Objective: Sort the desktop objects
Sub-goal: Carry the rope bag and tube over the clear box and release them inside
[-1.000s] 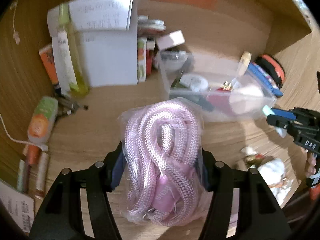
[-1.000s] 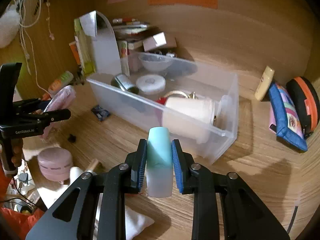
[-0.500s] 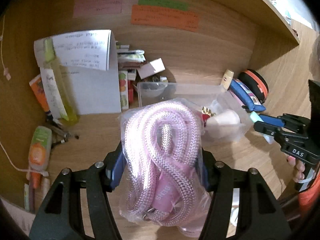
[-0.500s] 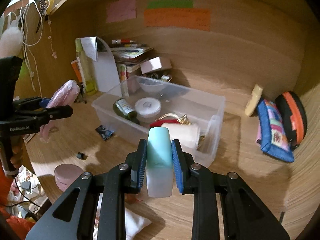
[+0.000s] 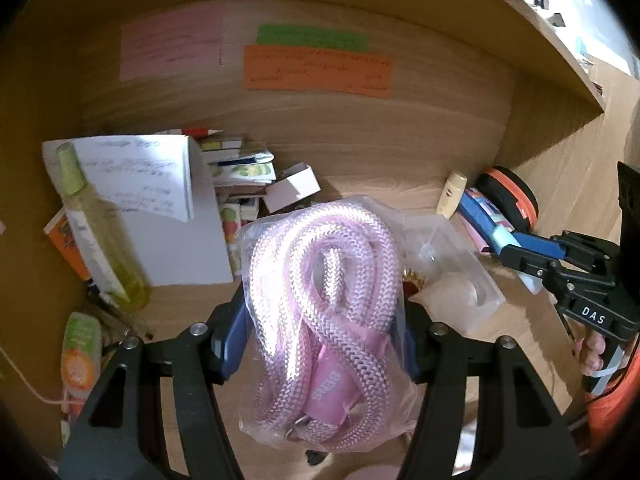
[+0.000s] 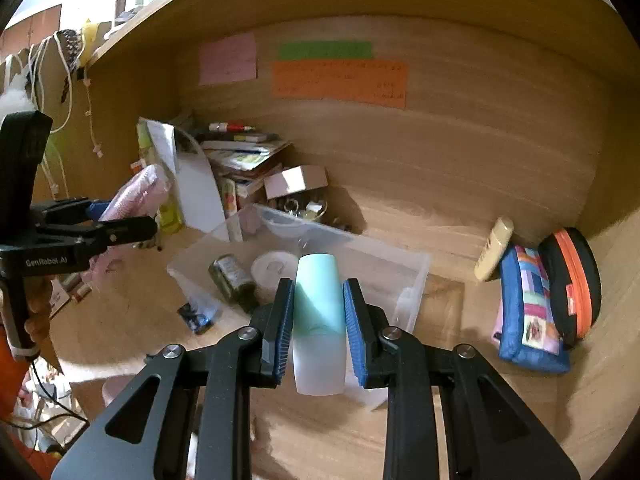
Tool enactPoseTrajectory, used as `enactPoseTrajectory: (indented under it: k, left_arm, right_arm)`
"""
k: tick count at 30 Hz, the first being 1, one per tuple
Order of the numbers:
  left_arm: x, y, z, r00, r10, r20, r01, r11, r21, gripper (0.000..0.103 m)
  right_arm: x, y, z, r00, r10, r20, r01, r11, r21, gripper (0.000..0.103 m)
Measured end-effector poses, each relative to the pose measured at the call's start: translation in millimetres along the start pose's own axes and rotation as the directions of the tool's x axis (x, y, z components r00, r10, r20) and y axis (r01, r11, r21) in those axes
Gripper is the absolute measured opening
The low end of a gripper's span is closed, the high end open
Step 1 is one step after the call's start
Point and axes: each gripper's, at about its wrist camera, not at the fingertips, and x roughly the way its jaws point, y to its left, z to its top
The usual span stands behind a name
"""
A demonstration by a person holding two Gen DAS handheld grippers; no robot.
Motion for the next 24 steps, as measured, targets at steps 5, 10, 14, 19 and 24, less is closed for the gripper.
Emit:
enactPoseTrajectory:
  k: [5, 10, 14, 19, 24]
  left_arm:
    - [20, -2, 13, 1.0, -0.021, -0.012, 0.021, 1.0, 0.008, 0.061]
    - [45, -10, 23, 0.998, -0.049, -0.034, 0.05, 0.999, 0.021, 0.061]
    - [68, -13, 26, 0.994, -0.081, -0.077, 0.082, 0.997, 0.012, 0.061]
    - [94, -19, 26, 0.988, -0.102, -0.118, 0.105, 0.994, 0.021, 0.061]
    - [117, -26, 25, 0.981, -0.116, -0.157, 0.122, 0.992, 0.028, 0.061]
  right_arm:
    - [16, -8, 10, 1.0, 0.011, 0.005, -0.011, 1.0, 0.016, 0.023]
    - [38, -14, 13, 0.999, 0.029, -0.012, -0.029, 0.999, 0.038, 0.023]
    - [57, -18, 11, 0.999, 0.031, -0.034, -0.029, 0.998, 0.048, 0.023]
    - [81, -30, 9, 0.998, 0.037, -0.055, -0.032, 0.996, 0.086, 0.023]
    - [98, -41, 8, 0.997, 0.014, -0.07, -0.007, 0.995, 0.102, 0.023]
